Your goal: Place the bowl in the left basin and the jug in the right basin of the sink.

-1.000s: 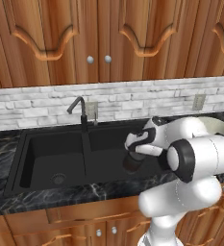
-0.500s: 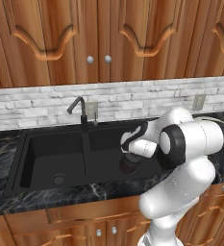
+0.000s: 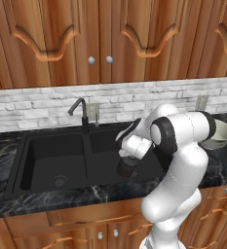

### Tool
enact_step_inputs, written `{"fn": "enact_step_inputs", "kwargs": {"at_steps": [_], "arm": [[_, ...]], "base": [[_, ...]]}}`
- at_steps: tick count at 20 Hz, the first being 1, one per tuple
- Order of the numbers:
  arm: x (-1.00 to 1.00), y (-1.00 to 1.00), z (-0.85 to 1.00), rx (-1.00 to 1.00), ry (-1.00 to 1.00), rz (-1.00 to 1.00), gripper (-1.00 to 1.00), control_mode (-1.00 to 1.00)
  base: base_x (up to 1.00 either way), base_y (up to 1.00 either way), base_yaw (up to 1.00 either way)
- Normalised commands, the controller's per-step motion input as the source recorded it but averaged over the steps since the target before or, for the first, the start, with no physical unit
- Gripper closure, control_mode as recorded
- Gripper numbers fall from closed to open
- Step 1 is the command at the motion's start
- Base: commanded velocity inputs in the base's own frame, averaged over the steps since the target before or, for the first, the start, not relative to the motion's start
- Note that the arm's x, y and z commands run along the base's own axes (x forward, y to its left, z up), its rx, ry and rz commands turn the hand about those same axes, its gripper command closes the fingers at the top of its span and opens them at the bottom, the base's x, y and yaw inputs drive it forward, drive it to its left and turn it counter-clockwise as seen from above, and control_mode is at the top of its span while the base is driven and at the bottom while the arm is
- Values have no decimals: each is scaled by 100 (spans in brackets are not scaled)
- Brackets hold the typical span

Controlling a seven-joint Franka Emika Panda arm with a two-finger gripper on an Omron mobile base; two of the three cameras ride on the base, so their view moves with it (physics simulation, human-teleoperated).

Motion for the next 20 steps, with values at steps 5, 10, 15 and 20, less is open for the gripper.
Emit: {"fn": "enact_step_inputs", "kwargs": {"at_steps": [5,10,15,20], "arm": [[18,15,-33,0,0,3,100,-100],[16,14,-36,0,0,3,100,-100],[8,13,-34,0,0,2,100,-100],[-2,25,-21,-2,0,0,-100,-100]], "base": [[0,0,0],[0,0,0],[0,0,0],[0,0,0]]}}
